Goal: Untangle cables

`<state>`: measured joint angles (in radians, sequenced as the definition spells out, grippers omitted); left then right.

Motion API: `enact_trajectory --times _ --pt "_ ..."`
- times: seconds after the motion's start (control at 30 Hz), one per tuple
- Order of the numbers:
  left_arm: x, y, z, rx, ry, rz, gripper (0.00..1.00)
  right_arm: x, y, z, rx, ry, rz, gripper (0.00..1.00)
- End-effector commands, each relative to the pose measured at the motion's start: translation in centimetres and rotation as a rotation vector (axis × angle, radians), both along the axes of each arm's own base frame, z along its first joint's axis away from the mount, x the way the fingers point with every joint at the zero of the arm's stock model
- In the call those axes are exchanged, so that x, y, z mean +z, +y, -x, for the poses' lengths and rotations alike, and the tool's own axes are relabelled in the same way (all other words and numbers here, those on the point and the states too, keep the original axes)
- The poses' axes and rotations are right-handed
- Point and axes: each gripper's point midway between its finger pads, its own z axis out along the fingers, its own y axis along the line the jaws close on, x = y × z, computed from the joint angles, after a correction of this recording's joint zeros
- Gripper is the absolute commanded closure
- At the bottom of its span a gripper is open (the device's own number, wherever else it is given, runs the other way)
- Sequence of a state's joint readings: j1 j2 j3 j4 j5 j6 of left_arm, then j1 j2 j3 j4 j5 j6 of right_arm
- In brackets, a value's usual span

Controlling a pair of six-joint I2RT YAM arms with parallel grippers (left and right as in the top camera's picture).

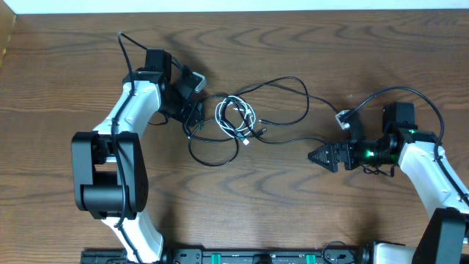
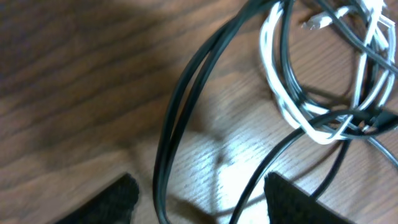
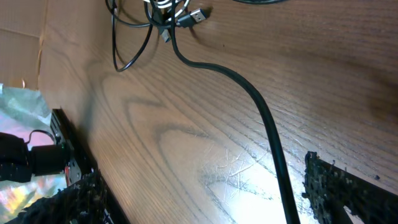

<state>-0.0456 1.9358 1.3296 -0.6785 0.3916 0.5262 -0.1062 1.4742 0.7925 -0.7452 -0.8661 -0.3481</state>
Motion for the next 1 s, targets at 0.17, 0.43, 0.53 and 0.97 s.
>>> enact_trajectory --times 0.17,0.43,0.53,0.97 --pt "0.1 -1.2 0.2 -0.025 0.006 0.044 0.51 1.0 0.6 -0.1 0.024 -0.037 -0.026 0.01" --pt "0.1 -1.2 0.2 -0.026 0.003 0.044 0.44 1.0 0.6 -0.1 0.024 -0.037 -0.026 0.01" --pt "0.2 -1.2 -0.4 -0.026 -0.020 0.042 0.41 1.1 0.6 -0.1 0.025 -0.038 -0.030 0.01" --pt "0.5 -0.9 -2.5 -0.021 -0.112 0.021 0.39 1.1 0.6 -0.1 0.025 -0.038 -0.030 0.01"
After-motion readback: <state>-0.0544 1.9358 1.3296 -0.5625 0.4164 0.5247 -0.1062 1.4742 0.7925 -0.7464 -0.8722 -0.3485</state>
